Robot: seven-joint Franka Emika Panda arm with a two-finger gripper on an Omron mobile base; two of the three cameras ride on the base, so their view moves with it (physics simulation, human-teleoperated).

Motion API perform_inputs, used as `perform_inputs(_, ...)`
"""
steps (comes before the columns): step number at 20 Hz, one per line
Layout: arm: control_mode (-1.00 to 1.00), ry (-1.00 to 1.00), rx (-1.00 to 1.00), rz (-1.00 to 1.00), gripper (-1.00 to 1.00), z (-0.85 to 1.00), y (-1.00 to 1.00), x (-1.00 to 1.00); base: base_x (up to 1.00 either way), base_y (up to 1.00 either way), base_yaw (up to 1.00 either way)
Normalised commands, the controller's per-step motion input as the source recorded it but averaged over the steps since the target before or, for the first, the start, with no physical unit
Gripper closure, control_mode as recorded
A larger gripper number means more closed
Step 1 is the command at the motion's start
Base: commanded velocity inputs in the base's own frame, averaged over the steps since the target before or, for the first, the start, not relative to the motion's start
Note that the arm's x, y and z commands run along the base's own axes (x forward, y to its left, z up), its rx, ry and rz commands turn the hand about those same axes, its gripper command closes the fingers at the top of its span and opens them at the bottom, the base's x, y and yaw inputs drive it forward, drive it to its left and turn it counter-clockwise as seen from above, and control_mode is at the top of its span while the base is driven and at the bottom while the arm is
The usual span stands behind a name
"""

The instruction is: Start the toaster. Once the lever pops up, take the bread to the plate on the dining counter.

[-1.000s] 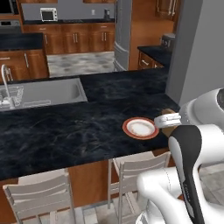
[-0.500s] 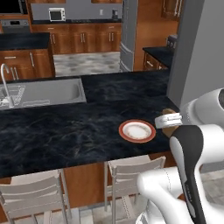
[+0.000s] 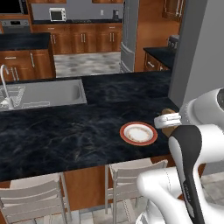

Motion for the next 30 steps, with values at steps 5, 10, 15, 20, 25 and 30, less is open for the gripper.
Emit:
perform_inputs(5, 1.00, 0.00, 0.00, 0.00, 1.00, 0.00, 0.00, 0.00, 0.58, 0.00, 0.00)
perform_inputs(10, -1.00, 0.00, 0.00, 0.00, 1.00, 0.00, 0.00, 0.00, 0.24, -0.02, 0.00)
perform_inputs(15, -1.00, 0.00, 0.00, 0.01, 1.00, 0.00, 0.00, 0.01, 0.00, 0.00, 0.00)
perform_inputs(20, -1.00, 0.00, 0.06, 0.23, 1.00, -0.08, -0.29, 0.36, 0.00, 0.00, 0.00)
perform_inputs(25, -1.00, 0.00, 0.08, 0.29, 1.00, -0.29, -0.21, 0.70, 0.00, 0.00, 0.00)
perform_inputs(30, -1.00, 0.00, 0.07, 0.20, 1.00, -0.42, -0.03, 0.78, 0.00, 0.00, 0.00)
